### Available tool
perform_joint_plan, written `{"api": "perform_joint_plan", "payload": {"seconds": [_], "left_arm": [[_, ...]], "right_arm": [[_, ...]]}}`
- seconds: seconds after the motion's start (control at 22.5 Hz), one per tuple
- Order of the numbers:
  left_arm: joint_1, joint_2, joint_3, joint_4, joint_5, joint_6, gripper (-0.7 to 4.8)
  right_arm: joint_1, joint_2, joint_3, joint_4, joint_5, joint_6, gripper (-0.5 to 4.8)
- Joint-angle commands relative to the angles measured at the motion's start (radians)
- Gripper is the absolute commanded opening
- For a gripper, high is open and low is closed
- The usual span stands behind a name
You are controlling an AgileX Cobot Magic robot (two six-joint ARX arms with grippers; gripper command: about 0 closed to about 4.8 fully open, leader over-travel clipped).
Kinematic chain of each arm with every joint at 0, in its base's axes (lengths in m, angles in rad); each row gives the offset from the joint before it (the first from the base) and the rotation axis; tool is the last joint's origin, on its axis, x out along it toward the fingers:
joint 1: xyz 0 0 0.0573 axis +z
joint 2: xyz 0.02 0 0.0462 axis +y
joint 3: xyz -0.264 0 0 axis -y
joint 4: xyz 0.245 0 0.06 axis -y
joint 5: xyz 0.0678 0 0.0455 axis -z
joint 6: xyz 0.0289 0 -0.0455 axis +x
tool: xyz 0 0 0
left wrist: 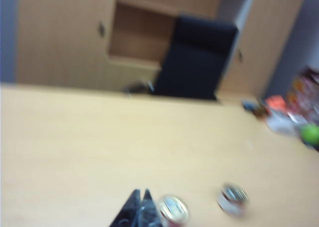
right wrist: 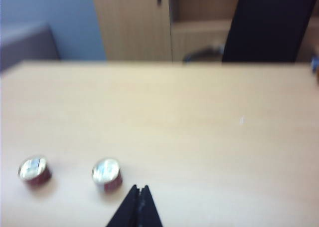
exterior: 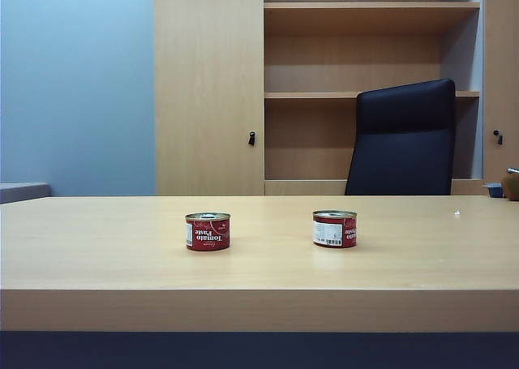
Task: Stack a can of tomatoes on the right onto the can of tomatoes on the left.
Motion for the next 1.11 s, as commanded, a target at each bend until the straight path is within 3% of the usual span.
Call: {"api": "perform_joint_plan", "payload": {"seconds": [0.04,0.13,0.18,0.22,0.27,0.36,0.53,0.58,0.67,0.84,1.11], "left_arm": [[0.000,0.129,0.048,-0.102,0.098,0.064,-0.05],[0.000,0.230,0.077,-0.114,0.129,0.135,-0.05],[0.000,0.314,0.098,-0.113,0.146,0.187,-0.05],[0.000,0.394,0.113,-0.113,0.154,0.217,-0.05],[0.000,0.426,0.118,-0.113,0.154,0.225,-0.05],[0.000,0.485,0.122,-0.112,0.162,0.225,-0.05],[-0.002,0.548,0.122,-0.112,0.235,0.223,-0.05],[-0.001,0.552,0.122,-0.113,0.253,0.223,-0.05],[0.000,0.536,0.122,-0.113,0.267,0.208,-0.05],[0.000,0.526,0.121,-0.123,0.274,0.196,-0.05],[-0.006,0.525,0.121,-0.232,0.293,0.159,-0.05]], "right_arm": [[0.001,0.134,0.112,-0.093,-0.146,-0.104,0.22],[0.002,0.255,0.181,-0.099,-0.208,-0.116,0.65],[0.003,0.388,0.241,-0.090,-0.274,-0.115,1.34],[0.014,0.517,0.287,-0.072,-0.333,-0.112,1.62],[0.040,0.601,0.312,-0.056,-0.349,-0.110,1.63],[0.108,0.733,0.350,-0.025,-0.318,-0.111,1.70],[0.235,1.030,0.444,0.066,-0.112,-0.133,3.50],[0.251,1.099,0.473,0.086,-0.106,-0.133,3.84],[0.315,1.377,0.620,0.117,-0.060,-0.150,3.93],[0.338,1.621,0.792,0.033,-0.010,-0.149,4.32],[0.358,1.752,0.827,-0.029,0.053,-0.149,4.32]]}}
